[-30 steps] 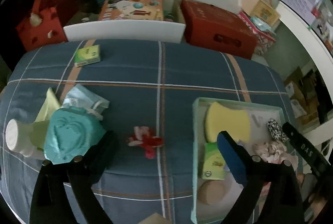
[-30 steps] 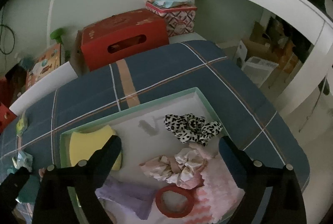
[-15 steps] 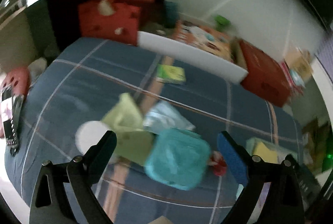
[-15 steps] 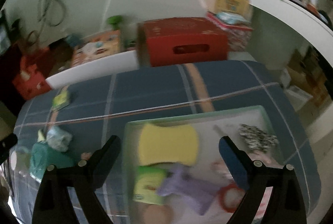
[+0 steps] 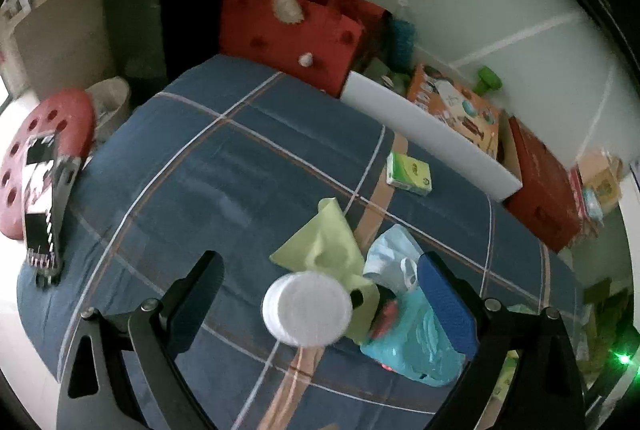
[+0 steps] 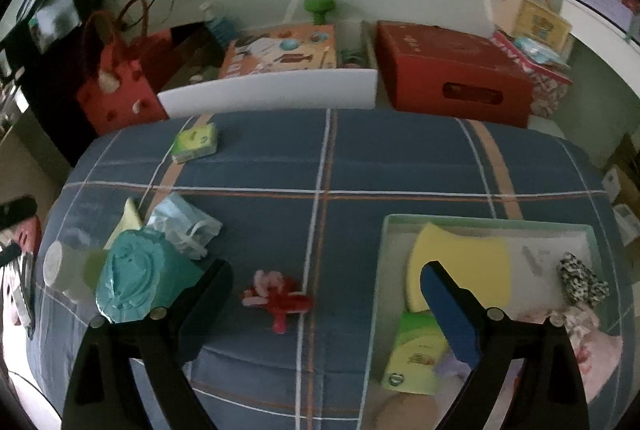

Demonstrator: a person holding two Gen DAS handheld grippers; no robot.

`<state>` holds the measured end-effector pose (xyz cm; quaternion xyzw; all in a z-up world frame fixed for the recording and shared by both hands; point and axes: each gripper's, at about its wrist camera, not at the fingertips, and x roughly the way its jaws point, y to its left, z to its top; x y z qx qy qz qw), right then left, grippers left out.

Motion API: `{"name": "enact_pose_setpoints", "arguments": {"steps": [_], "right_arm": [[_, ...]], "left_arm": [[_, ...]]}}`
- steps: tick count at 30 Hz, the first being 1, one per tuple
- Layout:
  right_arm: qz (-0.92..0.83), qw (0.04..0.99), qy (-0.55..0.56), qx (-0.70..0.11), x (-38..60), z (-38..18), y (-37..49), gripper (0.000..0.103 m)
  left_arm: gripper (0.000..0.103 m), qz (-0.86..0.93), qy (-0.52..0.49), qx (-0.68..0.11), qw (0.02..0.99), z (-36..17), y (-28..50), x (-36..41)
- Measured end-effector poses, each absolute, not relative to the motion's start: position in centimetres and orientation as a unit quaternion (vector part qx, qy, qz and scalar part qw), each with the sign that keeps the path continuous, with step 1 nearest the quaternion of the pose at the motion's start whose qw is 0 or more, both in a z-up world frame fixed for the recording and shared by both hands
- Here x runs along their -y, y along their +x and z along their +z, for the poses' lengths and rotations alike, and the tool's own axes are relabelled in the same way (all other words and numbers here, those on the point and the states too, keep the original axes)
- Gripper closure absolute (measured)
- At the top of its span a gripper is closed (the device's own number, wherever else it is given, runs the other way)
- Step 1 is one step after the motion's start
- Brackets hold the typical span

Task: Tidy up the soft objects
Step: 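Withdraw both tools from the tray toward the green cloth and red flower toy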

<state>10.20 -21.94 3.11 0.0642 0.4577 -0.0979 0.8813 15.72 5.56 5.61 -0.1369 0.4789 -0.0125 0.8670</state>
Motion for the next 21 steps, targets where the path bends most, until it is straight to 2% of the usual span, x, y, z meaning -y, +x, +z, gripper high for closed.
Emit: {"name": "enact_pose_setpoints", "arguments": {"steps": [4, 8, 12, 15, 21], "right_arm": [[-0.087, 0.875, 0.061, -0.472, 21.5, 2.0, 10.8, 0.008], [-0.072, 0.865, 0.07, -0.492, 21.4, 0.6, 11.5, 0.017], [-0.063, 0.854, 0.07, -0.512, 21.1, -0.9, 12.2, 0.025], [-0.054, 0.846, 0.06, -0.526, 20.5, -1.9, 12.6, 0.028], [-0.042, 0.834, 0.052, -0.548, 19.9, -3.6, 13.2, 0.04]], "left_arm": [[0.006, -0.048, -0.071, -0.541, 0.836, 3.8, 19.8, -4.9], [0.006, -0.06, -0.039, -0.608, 0.791, 1.4, 23.4, -5.2], [0.006, -0.082, -0.059, -0.648, 0.755, -0.5, 26.0, -5.9], [0.006, -0.093, -0.074, -0.683, 0.721, -2.3, 27.8, -5.7], [0.006, -0.082, -0.033, -0.709, 0.7, -4.3, 30.0, -4.1]]}}
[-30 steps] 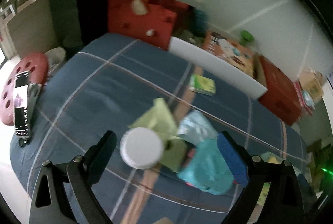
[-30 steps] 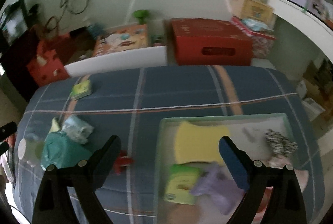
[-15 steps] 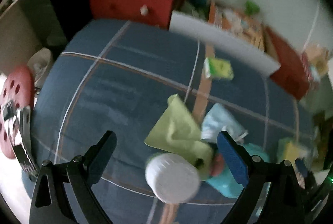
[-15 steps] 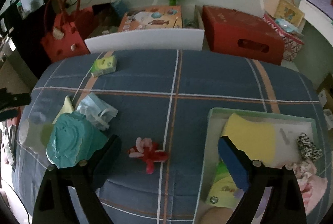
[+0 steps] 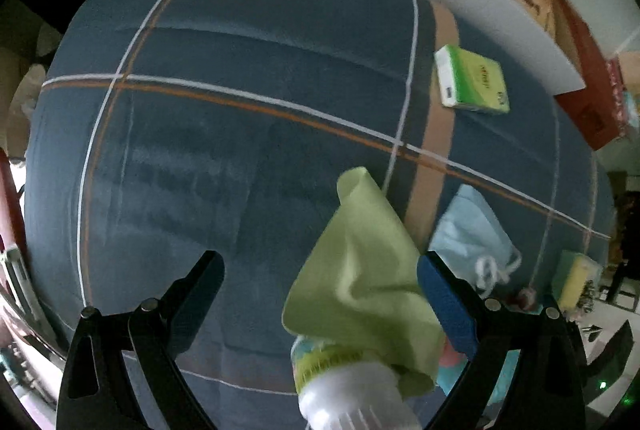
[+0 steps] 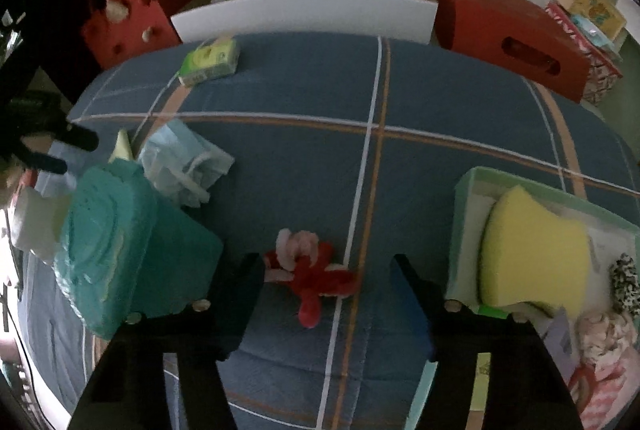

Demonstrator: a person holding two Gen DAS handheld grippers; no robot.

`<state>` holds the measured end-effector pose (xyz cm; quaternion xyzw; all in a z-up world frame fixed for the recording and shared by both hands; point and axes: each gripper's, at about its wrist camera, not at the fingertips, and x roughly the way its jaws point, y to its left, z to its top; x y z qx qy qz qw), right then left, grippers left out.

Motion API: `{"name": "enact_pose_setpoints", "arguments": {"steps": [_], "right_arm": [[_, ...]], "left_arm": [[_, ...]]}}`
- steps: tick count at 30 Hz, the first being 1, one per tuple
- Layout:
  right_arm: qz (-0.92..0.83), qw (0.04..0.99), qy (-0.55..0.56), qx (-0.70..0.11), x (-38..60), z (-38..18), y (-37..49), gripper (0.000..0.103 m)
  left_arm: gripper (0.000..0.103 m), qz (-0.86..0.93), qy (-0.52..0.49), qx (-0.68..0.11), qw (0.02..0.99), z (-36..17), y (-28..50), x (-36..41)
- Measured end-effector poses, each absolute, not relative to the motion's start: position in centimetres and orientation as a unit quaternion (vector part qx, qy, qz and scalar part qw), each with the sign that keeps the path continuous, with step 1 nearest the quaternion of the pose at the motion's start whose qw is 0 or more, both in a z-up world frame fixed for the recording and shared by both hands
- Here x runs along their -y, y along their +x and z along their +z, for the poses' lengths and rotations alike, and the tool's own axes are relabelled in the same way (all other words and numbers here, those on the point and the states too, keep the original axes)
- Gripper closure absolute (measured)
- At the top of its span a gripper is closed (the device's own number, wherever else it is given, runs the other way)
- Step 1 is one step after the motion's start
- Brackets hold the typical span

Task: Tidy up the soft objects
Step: 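Withdraw both tools from the tray toward the green cloth and red flower toy, then grasp the green cloth with the left tool while the right tool grasps the red flower toy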

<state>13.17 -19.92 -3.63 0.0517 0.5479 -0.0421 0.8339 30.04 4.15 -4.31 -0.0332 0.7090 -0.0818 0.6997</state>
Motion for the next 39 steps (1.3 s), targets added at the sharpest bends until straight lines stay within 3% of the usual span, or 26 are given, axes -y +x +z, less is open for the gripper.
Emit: {"name": "enact_pose_setpoints", "arguments": {"steps": [10, 18, 21, 24, 27, 29, 33, 39], "right_arm": [[-0.019, 0.829, 0.057, -0.556, 18.9, -4.8, 13.6, 0.045], [0.0, 0.828, 0.056, -0.558, 18.4, -5.0, 13.8, 0.064], [0.004, 0.827, 0.059, -0.559, 18.5, -5.0, 13.7, 0.068], [0.005, 0.827, 0.065, -0.559, 18.7, -4.9, 13.7, 0.071], [0.004, 0.827, 0.071, -0.557, 19.1, -4.8, 13.6, 0.073], [0.002, 0.829, 0.071, -0.555, 19.2, -4.5, 13.5, 0.074], [-0.005, 0.833, 0.079, -0.548, 19.9, -3.9, 13.3, 0.075], [-0.004, 0.84, 0.097, -0.534, 20.7, -3.0, 12.9, 0.077]], "left_arm": [[0.006, -0.094, -0.018, -0.748, 0.656, -6.9, 32.5, -1.1], [0.009, -0.096, 0.028, -0.762, 0.639, -7.7, 34.0, 1.5], [0.025, -0.087, 0.034, -0.766, 0.636, -8.2, 34.0, 2.2], [0.034, -0.089, 0.044, -0.764, 0.638, -8.3, 33.8, 2.8], [0.068, -0.097, 0.035, -0.761, 0.64, -7.7, 33.0, 3.0], [0.081, -0.107, 0.024, -0.759, 0.641, -7.5, 32.8, 2.8], [0.092, -0.113, 0.009, -0.753, 0.648, -7.5, 31.9, 1.9], [0.096, -0.118, -0.018, -0.726, 0.677, -5.2, 30.3, 0.0]]}}
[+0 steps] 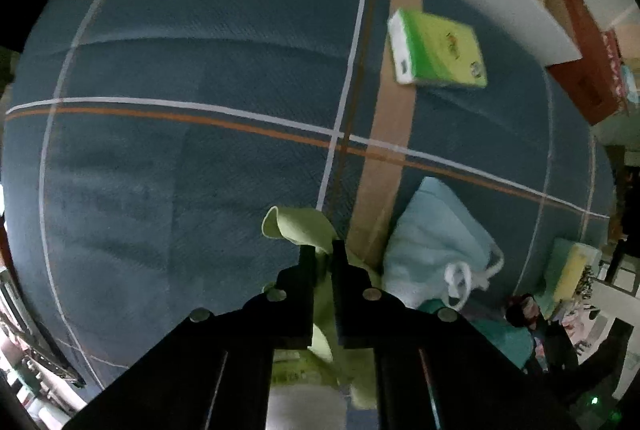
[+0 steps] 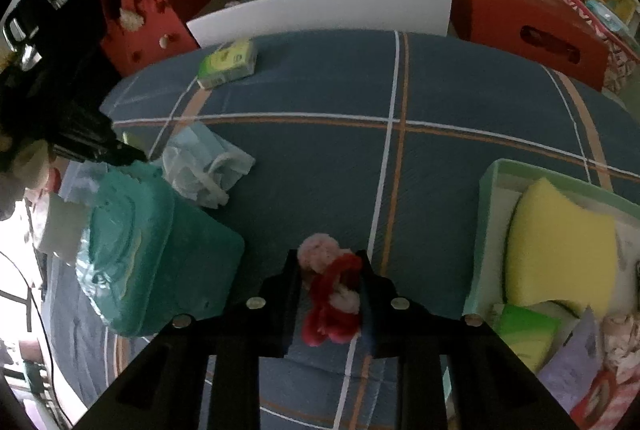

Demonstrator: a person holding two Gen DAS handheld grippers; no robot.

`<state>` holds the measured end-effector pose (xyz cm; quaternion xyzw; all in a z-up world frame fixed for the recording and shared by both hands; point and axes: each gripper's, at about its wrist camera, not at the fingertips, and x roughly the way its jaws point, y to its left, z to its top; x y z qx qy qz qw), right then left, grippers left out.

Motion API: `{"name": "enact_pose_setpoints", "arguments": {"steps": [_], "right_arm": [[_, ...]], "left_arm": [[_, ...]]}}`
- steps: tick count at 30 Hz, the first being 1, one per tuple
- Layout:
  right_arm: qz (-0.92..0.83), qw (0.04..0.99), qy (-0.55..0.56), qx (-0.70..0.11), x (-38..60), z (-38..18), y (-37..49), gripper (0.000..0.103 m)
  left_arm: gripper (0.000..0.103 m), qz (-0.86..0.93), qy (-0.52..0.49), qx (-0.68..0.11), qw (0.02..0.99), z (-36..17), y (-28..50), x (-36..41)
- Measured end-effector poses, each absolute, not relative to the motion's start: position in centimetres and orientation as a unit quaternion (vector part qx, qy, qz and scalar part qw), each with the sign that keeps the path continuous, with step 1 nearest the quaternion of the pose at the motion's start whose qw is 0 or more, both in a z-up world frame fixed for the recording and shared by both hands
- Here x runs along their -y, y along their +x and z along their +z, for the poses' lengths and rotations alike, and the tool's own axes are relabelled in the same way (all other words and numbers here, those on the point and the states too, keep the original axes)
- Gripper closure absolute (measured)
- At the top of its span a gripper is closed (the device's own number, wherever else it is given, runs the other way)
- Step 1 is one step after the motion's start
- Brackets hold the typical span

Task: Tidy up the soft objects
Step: 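Grasp the green cloth with the left tool while the right tool grasps the red flower toy, then carry the cloth and flower toy into the white tray while both tools release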

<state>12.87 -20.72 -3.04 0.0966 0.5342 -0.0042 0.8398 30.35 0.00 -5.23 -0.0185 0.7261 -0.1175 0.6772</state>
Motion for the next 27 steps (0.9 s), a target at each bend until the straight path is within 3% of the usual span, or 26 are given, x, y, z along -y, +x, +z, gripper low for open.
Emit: {"name": "enact_pose_setpoints", "arguments": {"steps": [17, 22, 27], "right_arm": [[-0.04, 0.889, 0.127, -0.438, 24.2, 4.8, 8.5, 0.077], [-0.094, 0.892, 0.139, -0.419, 27.3, 6.4, 6.6, 0.077], [-0.159, 0.884, 0.158, -0.411, 31.4, 7.0, 4.4, 0.077]], "left_arm": [[0.097, -0.197, -0.039, -0.47, 0.86, 14.9, 18.8, 0.2], [0.097, -0.239, -0.023, -0.403, 0.883, 18.7, 14.9, 3.9], [0.097, -0.297, -0.015, -0.384, 0.874, 19.5, 12.0, 9.1]]}}
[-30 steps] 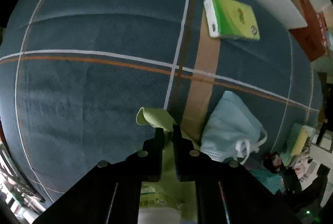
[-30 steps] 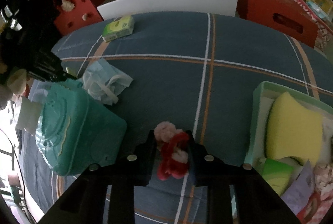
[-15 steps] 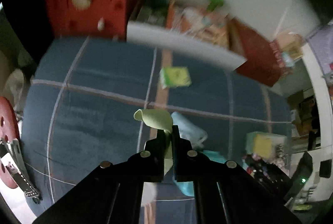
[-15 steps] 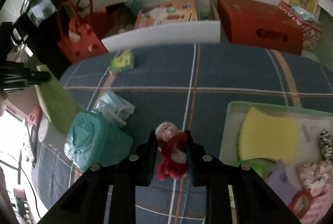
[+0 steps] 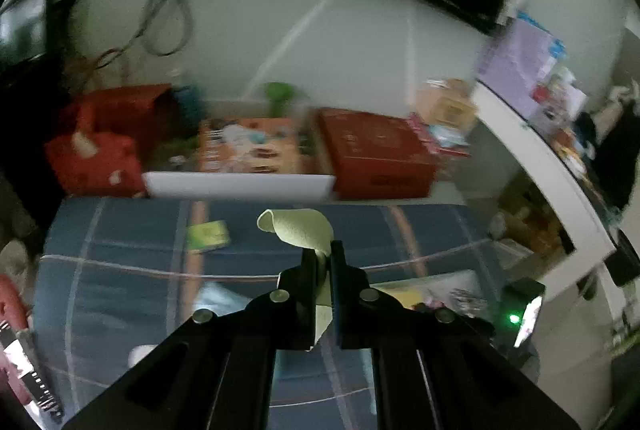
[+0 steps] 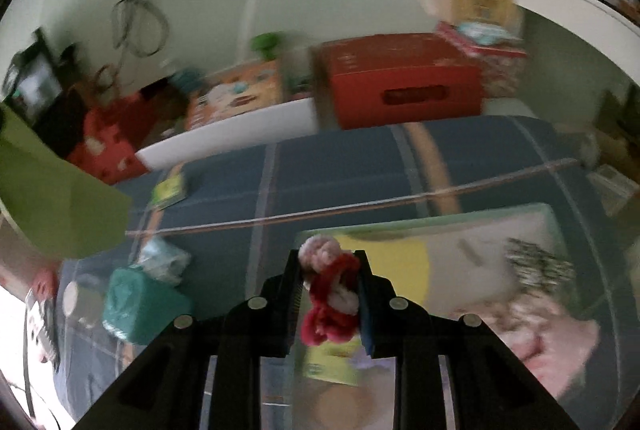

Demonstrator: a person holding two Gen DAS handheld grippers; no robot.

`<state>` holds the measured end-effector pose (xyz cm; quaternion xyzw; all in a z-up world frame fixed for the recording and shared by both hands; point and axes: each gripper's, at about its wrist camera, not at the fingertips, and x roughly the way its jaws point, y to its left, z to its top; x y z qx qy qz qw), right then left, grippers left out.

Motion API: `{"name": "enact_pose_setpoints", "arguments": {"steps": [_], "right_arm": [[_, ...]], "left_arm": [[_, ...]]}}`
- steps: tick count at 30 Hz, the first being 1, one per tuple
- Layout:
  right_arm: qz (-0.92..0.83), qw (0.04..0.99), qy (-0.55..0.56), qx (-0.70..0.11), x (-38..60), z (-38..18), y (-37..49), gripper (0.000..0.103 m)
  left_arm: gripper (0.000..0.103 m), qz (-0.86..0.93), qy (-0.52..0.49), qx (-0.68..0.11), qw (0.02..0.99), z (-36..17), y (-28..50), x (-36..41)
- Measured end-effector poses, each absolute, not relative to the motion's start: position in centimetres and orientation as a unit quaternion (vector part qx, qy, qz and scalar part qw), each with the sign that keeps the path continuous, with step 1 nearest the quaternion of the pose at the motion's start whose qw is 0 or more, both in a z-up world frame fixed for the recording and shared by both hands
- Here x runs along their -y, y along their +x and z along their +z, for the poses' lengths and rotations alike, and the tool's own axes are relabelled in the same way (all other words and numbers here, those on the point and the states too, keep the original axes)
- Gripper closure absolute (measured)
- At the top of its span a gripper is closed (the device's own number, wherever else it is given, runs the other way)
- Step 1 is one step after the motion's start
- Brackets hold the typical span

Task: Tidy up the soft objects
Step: 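Carry the cloth and flower toy into the white tray while both tools release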

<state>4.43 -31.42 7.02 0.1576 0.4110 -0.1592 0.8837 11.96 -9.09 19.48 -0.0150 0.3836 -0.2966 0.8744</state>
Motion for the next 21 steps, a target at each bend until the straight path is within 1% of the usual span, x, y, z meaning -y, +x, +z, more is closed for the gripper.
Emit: {"name": "enact_pose_setpoints", "arguments": {"steps": [6, 10, 15, 21], "right_arm": [[-0.243, 0.859, 0.175, -0.415, 36.5, 6.8, 1.8, 0.077], [-0.276, 0.84, 0.19, -0.426, 39.2, 6.0, 0.3, 0.077], [-0.306, 0.823, 0.206, -0.431, 41.6, 5.4, -1.2, 0.077], [-0.31, 0.812, 0.219, -0.443, 42.8, 4.3, -1.5, 0.077]], "left_arm": [[0.097, -0.358, 0.002, -0.375, 0.855, 19.6, 9.6, 15.9], [0.097, -0.395, 0.012, -0.391, 0.831, 18.0, 8.4, 20.4], [0.097, -0.423, 0.027, -0.422, 0.801, 14.0, 7.1, 25.2], [0.097, -0.413, 0.007, -0.47, 0.78, 8.9, 6.9, 26.7]]}}
